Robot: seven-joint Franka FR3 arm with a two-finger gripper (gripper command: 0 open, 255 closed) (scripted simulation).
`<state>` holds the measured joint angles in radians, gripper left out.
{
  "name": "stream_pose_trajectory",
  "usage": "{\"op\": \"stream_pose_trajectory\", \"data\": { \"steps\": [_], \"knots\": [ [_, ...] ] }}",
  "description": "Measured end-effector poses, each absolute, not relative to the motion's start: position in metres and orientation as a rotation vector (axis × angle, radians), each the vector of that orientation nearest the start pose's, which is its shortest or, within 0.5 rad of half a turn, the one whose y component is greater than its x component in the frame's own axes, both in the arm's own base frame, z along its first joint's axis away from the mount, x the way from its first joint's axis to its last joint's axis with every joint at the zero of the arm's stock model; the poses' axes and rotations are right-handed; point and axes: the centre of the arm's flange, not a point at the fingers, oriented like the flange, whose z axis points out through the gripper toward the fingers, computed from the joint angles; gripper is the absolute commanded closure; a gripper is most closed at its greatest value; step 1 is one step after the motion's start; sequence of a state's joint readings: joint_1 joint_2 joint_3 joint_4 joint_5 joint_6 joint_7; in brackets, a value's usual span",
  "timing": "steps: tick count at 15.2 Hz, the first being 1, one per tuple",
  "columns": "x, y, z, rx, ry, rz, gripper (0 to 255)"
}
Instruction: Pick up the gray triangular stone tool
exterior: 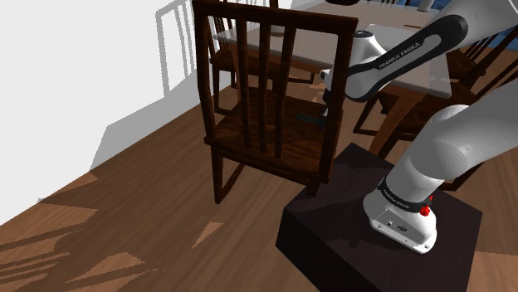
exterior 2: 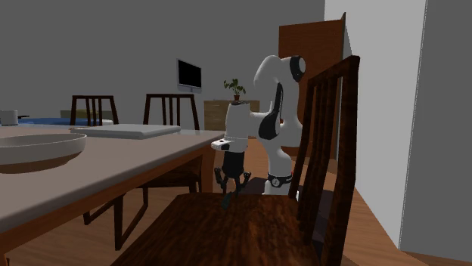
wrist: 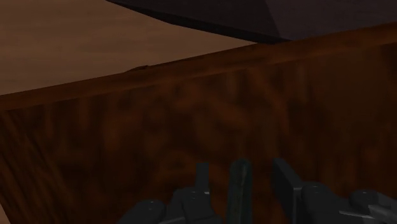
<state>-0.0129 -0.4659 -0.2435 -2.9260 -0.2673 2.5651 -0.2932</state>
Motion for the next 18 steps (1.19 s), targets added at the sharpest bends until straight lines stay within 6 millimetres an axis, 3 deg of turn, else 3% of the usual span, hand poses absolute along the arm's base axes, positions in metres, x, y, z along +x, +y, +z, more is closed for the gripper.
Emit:
{"op": "stream_pose_trajectory", "data": {
  "steps": [4,18],
  "knots": [
    [0.328,-0.071,0.309,-3.182,-0.433,-0.133,255],
    [0.328,-0.071,0.379,-3.182,-0.43,-0.129,255]
  ]
}}
